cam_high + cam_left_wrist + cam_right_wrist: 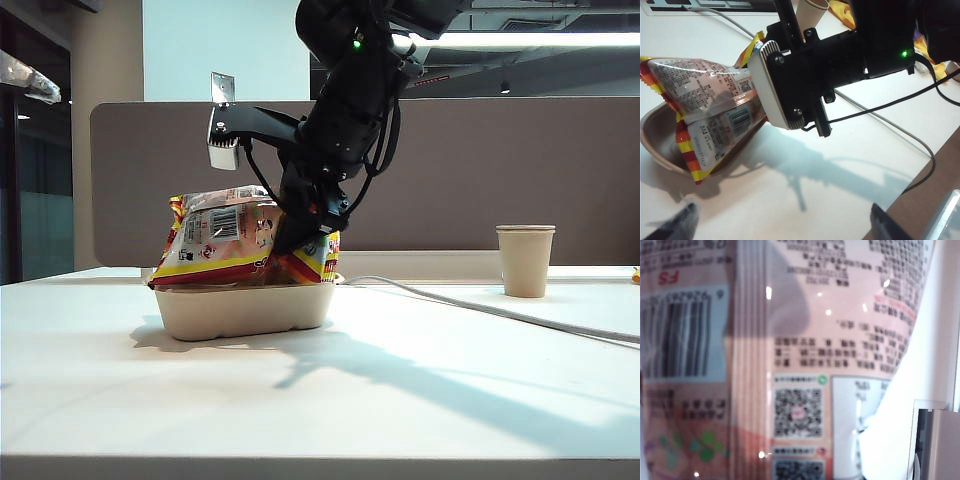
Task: Pick up a bag of chips and put them in the box.
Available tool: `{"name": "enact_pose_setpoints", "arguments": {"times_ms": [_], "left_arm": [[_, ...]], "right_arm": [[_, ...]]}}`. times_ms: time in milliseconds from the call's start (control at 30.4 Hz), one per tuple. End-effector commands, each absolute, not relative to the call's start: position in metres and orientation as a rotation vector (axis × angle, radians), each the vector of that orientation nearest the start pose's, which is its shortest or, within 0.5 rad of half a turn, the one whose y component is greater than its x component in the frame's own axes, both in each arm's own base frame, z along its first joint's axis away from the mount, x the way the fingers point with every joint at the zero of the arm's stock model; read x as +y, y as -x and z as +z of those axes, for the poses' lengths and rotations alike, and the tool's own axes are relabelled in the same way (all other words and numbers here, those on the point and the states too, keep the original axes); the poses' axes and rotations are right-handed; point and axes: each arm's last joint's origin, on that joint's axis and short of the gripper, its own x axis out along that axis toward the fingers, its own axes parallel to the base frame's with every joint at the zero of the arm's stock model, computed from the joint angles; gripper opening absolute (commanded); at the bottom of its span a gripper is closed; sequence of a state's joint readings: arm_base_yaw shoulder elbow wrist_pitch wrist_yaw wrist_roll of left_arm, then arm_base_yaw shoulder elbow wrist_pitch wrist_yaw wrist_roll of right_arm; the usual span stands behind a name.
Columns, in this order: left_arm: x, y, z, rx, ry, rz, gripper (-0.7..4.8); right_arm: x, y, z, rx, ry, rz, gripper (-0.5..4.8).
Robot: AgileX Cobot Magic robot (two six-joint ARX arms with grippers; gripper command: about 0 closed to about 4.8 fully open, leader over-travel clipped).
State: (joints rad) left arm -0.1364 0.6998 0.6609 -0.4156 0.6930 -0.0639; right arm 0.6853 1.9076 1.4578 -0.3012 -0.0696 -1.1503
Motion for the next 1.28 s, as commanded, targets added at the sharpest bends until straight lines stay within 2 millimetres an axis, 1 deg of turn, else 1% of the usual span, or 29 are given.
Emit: {"name": "enact_pose_setpoints", "arguments": {"times_ms": [33,231,264,527,659,725,922,988,1054,1120,1285], "left_arm": [[-0.038,-0.142,0.287,0.461,0.181,-0.811,4.44],[-0.038,-0.142,0.287,0.461,0.181,-0.812,4.45],[-0.038,-0.142,0.287,0.461,0.181,-0.812,4.45],[-0.038,-0.142,0.287,0.46,0.18,-0.812,4.44],[-0.038,-0.142,0.288,0.454,0.179,-0.812,4.45],[-0.038,-0.142,0.288,0.453,0.179,-0.813,4.44],[-0.039,-0.142,0.288,0.453,0.181,-0.822,4.45],[-0.039,-0.142,0.288,0.453,0.183,-0.832,4.44],[-0.039,-0.142,0.288,0.452,0.183,-0.833,4.45],[-0.039,-0.142,0.288,0.449,0.183,-0.835,4.45],[-0.041,-0.142,0.295,0.385,0.199,-0.928,4.44]], "right_arm": [[0.271,-0.328,0.239,0.223,1.276,1.062,2.93],[0.271,-0.328,0.239,0.228,1.284,1.048,2.99],[0.271,-0.328,0.24,0.228,1.286,1.045,3.06],[0.272,-0.325,0.244,0.22,1.295,1.023,3.08],[0.271,-0.321,0.251,0.216,1.296,1.023,3.34],[0.271,-0.318,0.254,0.215,1.29,1.029,3.38],[0.27,-0.314,0.253,0.283,1.253,1.04,3.39],[0.271,-0.309,0.255,0.301,1.251,1.035,3.39],[0.274,-0.301,0.264,0.283,1.238,1.027,3.39],[0.277,-0.291,0.278,0.243,1.209,1.023,3.39],[0.279,-0.257,0.328,0.09,1.088,0.989,3.38]]}}
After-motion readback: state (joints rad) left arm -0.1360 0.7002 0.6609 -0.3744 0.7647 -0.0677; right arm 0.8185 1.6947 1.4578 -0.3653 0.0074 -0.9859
